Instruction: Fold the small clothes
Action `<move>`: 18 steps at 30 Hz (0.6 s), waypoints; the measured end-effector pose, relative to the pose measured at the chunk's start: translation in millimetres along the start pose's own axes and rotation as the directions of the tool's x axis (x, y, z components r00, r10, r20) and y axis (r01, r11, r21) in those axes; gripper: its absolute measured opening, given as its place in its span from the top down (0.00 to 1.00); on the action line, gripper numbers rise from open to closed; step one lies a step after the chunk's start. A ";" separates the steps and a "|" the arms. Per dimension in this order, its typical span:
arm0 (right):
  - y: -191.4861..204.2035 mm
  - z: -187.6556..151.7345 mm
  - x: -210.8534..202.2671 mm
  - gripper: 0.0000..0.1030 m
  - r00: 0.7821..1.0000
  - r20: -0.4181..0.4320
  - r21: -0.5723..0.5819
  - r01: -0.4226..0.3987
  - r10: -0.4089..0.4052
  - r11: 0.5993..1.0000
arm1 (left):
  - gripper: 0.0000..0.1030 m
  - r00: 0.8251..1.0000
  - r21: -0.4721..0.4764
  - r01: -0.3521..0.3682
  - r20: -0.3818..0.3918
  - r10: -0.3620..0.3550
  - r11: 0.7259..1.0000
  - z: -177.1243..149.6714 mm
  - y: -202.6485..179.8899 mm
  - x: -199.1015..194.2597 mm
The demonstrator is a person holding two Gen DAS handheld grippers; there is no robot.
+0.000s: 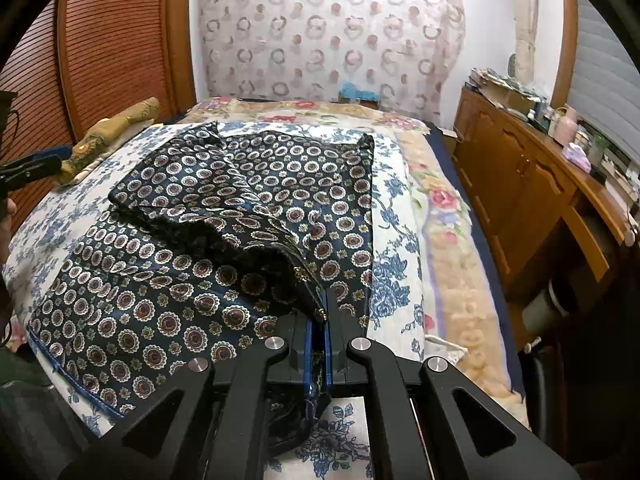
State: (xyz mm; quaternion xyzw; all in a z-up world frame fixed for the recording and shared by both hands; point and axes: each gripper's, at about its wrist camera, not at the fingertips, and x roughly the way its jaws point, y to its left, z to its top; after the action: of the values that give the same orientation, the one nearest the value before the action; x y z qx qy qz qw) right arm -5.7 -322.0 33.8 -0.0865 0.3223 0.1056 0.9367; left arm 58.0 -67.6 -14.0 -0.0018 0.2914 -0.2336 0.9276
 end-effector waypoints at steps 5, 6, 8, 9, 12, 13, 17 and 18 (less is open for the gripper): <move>0.6 3.0 -6.6 0.96 1.000 0.014 -0.010 0.012 -0.012 1.000 | 0.31 1.000 -0.002 -0.001 0.000 0.001 1.000 -0.6 0.6 -0.3; 2.5 4.8 -11.2 0.95 1.000 0.022 -0.015 0.016 -0.016 1.000 | 0.31 1.000 -0.004 -0.001 0.001 0.001 1.000 -0.7 0.6 -0.7; 3.2 5.0 -15.9 0.95 0.999 0.035 -0.023 0.017 -0.016 1.000 | 0.30 1.000 -0.010 -0.002 0.001 0.002 1.000 -1.0 1.5 -0.9; 4.6 6.2 -18.8 0.95 0.999 0.040 -0.027 0.018 -0.017 0.999 | 0.29 1.000 -0.012 -0.002 0.001 0.002 1.000 -1.5 2.0 -0.9; 11.2 9.5 -29.7 0.90 0.998 0.065 -0.046 0.027 -0.024 0.999 | 0.28 1.000 -0.022 -0.004 0.007 0.004 1.000 -0.9 3.7 -2.0; 14.1 11.6 -32.9 0.81 0.997 0.073 -0.053 0.025 -0.022 0.998 | 0.28 1.000 -0.025 -0.005 0.009 0.005 1.000 -0.8 4.4 -2.4; 31.0 19.0 -35.2 0.65 0.996 0.089 -0.103 -0.011 0.020 0.995 | 0.27 1.000 -0.048 -0.005 0.028 0.007 0.999 0.1 9.2 -5.3; 35.2 20.6 -32.6 0.63 0.996 0.087 -0.111 -0.020 0.030 0.994 | 0.23 1.000 -0.053 -0.004 0.031 0.006 0.999 0.9 10.3 -5.2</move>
State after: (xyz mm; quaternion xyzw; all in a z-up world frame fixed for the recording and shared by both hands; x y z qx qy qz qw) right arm -27.7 -288.0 66.8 -0.1292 0.2752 0.1387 0.9425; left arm 59.2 -56.3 -11.9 -0.0292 0.2831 -0.2234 0.9323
